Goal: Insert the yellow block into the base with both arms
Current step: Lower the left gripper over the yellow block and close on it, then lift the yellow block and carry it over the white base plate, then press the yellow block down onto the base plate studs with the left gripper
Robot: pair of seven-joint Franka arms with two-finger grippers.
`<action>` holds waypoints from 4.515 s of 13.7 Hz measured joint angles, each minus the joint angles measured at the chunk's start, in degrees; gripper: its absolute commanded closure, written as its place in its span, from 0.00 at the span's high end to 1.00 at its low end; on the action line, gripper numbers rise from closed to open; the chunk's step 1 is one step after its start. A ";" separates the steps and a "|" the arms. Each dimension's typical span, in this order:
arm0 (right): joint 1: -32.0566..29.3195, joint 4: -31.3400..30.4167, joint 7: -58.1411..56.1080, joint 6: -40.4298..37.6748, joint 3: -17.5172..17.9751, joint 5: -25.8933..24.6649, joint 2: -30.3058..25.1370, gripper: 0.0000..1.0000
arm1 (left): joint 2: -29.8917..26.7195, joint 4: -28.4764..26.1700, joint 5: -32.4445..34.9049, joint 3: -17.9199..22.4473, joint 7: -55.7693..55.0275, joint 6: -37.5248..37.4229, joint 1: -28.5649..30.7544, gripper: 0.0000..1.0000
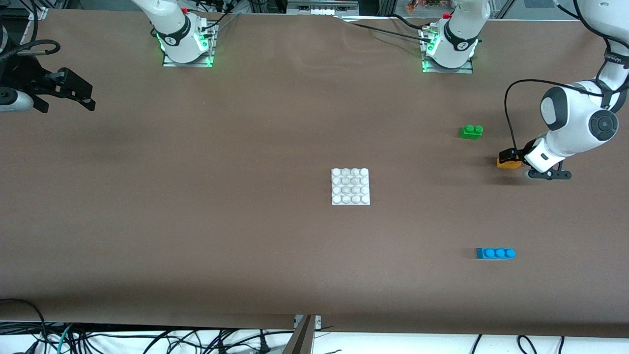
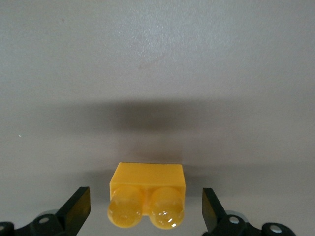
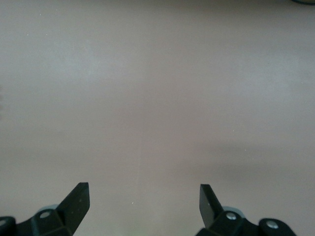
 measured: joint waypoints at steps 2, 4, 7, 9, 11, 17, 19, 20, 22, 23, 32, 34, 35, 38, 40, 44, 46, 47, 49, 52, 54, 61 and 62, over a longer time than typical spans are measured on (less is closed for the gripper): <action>0.00 0.00 0.00 0.00 0.00 0.00 0.00 0.99 | 0.21 -0.11 0.18 0.00 -0.27 0.00 0.01 1.00; 0.00 0.00 0.00 0.00 0.00 0.00 0.00 0.99 | 0.40 -0.35 0.18 0.00 -0.50 0.00 0.01 0.99; 0.00 0.00 0.00 0.00 0.00 0.00 0.00 0.99 | 0.58 -0.46 0.18 0.03 -0.60 0.00 0.09 0.82; 0.00 0.00 0.00 0.00 0.00 0.00 0.01 0.99 | 0.58 -0.46 0.18 0.06 -0.67 0.00 0.33 0.54; 0.00 0.00 -0.01 0.00 0.00 0.00 0.01 0.99 | 0.53 -0.44 0.18 0.09 -0.67 -0.01 0.78 0.33; -0.01 0.00 -0.01 0.00 -0.02 0.01 0.12 0.99 | -0.92 2.31 0.18 -0.25 -1.04 -4.84 1.03 0.26; -0.01 0.00 -0.01 0.00 -0.04 0.01 0.12 0.99 | -2.37 7.54 -1.17 -2.21 -2.38 -13.84 1.04 0.26; -0.01 0.00 -0.01 0.02 -0.04 0.01 0.13 0.99 | -2.94 10.38 -2.25 -3.41 -3.22 -17.65 1.01 0.26; -0.01 0.00 -0.01 0.13 -0.04 0.00 0.13 0.99 | -3.52 15.57 -3.54 -6.16 -6.02 -22.64 0.96 0.26; -0.01 0.00 -0.01 0.34 -0.05 0.00 0.13 0.99 | -3.46 17.65 -3.88 -7.83 -8.24 -24.14 0.90 0.26; 0.09 -0.14 -0.01 2.27 0.17 0.00 0.51 0.99 | 3.17 29.03 -6.55 -15.27 -37.78 -25.07 -17.89 0.26; 0.12 -0.13 -0.01 2.40 0.23 0.00 0.54 0.99 | 6.44 31.25 -6.63 -15.34 -43.19 -25.07 -23.50 0.26; 0.13 -0.13 -0.01 2.48 0.27 0.00 0.54 0.99 | 8.49 32.62 -6.63 -15.30 -45.77 -25.08 -26.20 0.26; 0.16 -0.10 0.00 2.59 0.36 0.00 0.54 0.99 | 15.33 37.81 -6.64 -15.09 -51.04 -25.04 -33.25 0.26; 0.17 -0.06 0.00 2.72 0.44 0.01 0.53 0.99 | 18.83 40.42 -6.64 -14.95 -52.90 -25.03 -36.40 0.26; 0.19 -0.04 0.00 2.72 0.62 0.01 0.53 0.99 | 22.86 42.46 -6.64 -14.68 -53.85 -24.38 -39.05 0.26; 0.19 -0.04 0.00 2.71 0.62 0.01 0.53 0.99 | 23.60 43.03 -6.64 -14.67 -53.79 -22.96 -39.17 0.26; 0.19 -0.04 0.00 2.71 0.62 0.01 0.54 0.99 | 23.72 43.16 -6.63 -14.67 -53.73 -22.49 -39.23 0.26; 0.19 -0.04 0.00 2.71 0.62 0.01 0.53 0.99 | 23.75 43.24 -6.63 -14.45 -53.67 -21.48 -39.43 0.26; 0.20 -0.04 0.00 2.71 0.63 0.01 0.54 0.99 | 24.27 43.24 -6.62 -12.97 -53.62 -21.01 -40.83 0.26; 0.22 -0.04 0.00 2.71 0.65 0.01 0.54 0.99 | 24.75 43.25 -6.61 -11.46 -53.61 -20.62 -42.29 0.27; 0.52 -0.04 -0.03 2.71 1.48 0.01 0.53 0.99 | 25.36 43.36 -6.58 -10.80 -53.59 -19.05 -43.26 0.40; 0.52 -0.04 -0.03 2.71 1.48 0.01 0.53 0.99 | 25.56 43.36 -6.57 -10.67 -53.59 -18.82 -43.42 0.95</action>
